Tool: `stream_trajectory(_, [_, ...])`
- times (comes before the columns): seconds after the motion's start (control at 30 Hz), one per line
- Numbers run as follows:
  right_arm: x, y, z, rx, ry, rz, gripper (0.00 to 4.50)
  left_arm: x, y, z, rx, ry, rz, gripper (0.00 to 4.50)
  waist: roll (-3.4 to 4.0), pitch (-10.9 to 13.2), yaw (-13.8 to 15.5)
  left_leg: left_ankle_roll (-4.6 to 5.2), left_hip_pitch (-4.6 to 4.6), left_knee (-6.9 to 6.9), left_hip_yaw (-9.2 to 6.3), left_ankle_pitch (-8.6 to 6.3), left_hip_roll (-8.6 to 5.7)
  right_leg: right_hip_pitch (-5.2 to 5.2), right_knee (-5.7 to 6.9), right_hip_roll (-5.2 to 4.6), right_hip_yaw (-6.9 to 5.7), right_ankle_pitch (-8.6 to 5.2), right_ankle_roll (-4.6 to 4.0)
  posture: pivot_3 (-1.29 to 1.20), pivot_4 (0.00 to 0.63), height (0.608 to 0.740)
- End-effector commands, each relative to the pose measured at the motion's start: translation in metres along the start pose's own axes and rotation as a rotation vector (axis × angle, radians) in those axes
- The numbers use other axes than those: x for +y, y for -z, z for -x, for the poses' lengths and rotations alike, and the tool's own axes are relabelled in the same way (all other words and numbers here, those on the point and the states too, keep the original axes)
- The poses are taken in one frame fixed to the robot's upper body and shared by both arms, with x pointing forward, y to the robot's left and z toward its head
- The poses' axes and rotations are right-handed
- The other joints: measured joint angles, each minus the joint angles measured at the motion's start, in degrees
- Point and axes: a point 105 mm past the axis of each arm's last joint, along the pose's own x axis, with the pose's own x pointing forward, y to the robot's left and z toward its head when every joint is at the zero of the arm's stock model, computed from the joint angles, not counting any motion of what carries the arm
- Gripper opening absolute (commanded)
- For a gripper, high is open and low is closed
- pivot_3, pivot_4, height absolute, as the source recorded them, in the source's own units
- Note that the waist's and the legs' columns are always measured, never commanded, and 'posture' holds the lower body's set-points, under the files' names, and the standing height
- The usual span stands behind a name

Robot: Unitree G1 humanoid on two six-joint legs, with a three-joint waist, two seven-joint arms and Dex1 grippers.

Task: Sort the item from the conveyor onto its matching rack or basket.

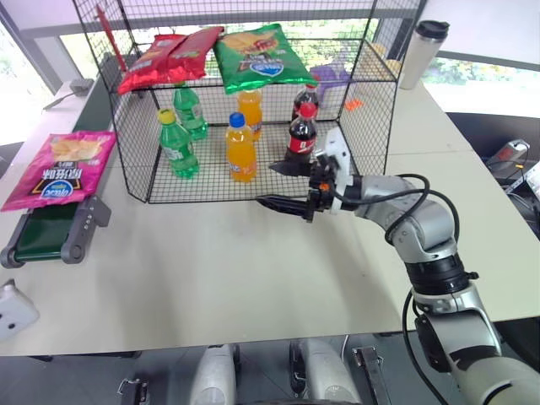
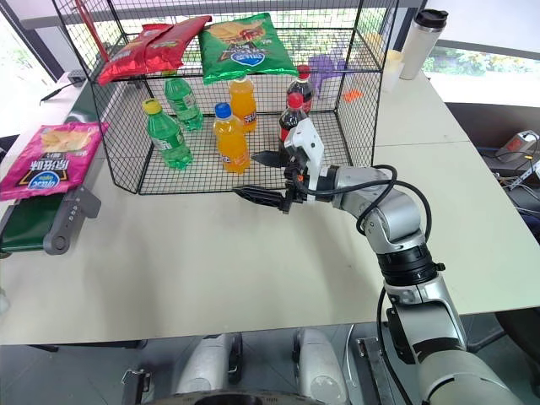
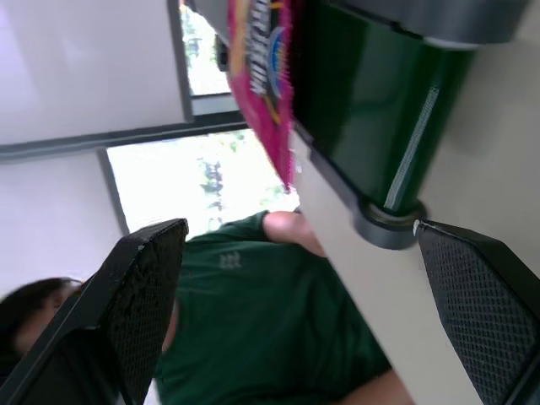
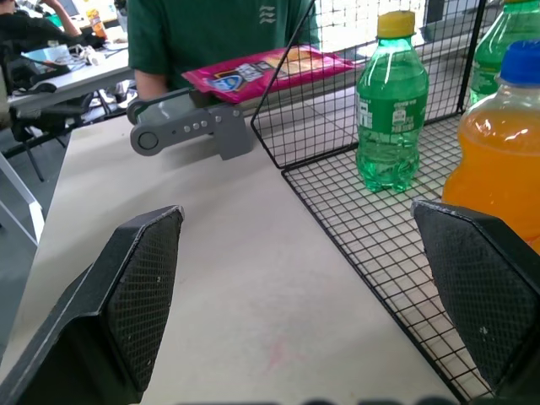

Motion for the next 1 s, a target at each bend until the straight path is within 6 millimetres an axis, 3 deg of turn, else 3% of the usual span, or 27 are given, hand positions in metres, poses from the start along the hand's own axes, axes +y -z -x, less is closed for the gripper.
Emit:
stream_trajectory(0.03, [0.001,-0.008,0.002,-0.024,0.016,0.041,4.50,0.006,-0.002,-0.013,0.002,-0.042,-0.042,4.47,0.00,0.0,0.0,0.00,0.01,0.00,0.00,0.00,0.00,0.00,0.02,0.00,0.00,0.00,0.00,0.00,0.150,0.740])
stream_trajectory(0.3, [0.000,-0.010,0.007,-0.029,0.060,0.044,4.50,-0.006,-0.008,-0.038,-0.024,-0.006,-0.022,4.47,-0.01,0.0,-0.1,0.00,0.06,-0.03,0.02,0.00,0.02,-0.01,0.13,0.01,0.01,0.03,0.04,0.00,0.150,0.740])
stream_trajectory(0.57, [-0.003,-0.010,0.013,-0.024,0.106,0.046,4.50,-0.010,-0.013,-0.049,-0.029,-0.023,-0.014,4.47,-0.01,0.0,-0.1,0.00,0.11,0.00,0.02,0.00,0.04,-0.01,0.23,0.00,0.01,0.02,0.04,0.00,0.150,0.740])
stream_trajectory(0.67, [-0.003,-0.010,0.013,-0.023,0.112,0.048,4.50,-0.012,-0.017,-0.054,-0.036,-0.032,-0.011,3.56,-0.02,0.0,0.0,0.00,0.13,0.03,0.02,0.00,0.04,-0.01,0.33,0.00,0.01,0.02,0.04,0.00,0.150,0.740])
stream_trajectory(0.93, [-0.006,-0.010,0.015,-0.018,0.131,0.054,4.50,-0.011,-0.022,-0.056,-0.043,-0.042,-0.006,0.15,-0.02,0.0,0.0,0.00,0.17,0.07,0.02,0.00,0.04,-0.03,0.49,-0.01,0.02,0.05,0.10,0.00,0.150,0.740])
stream_trajectory(1.0, [-0.006,-0.009,0.015,-0.017,0.132,0.052,4.50,-0.009,-0.021,-0.055,-0.038,-0.043,-0.013,0.02,-0.02,0.0,0.0,0.00,0.18,0.08,0.02,0.00,0.04,-0.04,0.52,-0.01,0.02,0.04,0.08,0.00,0.150,0.740])
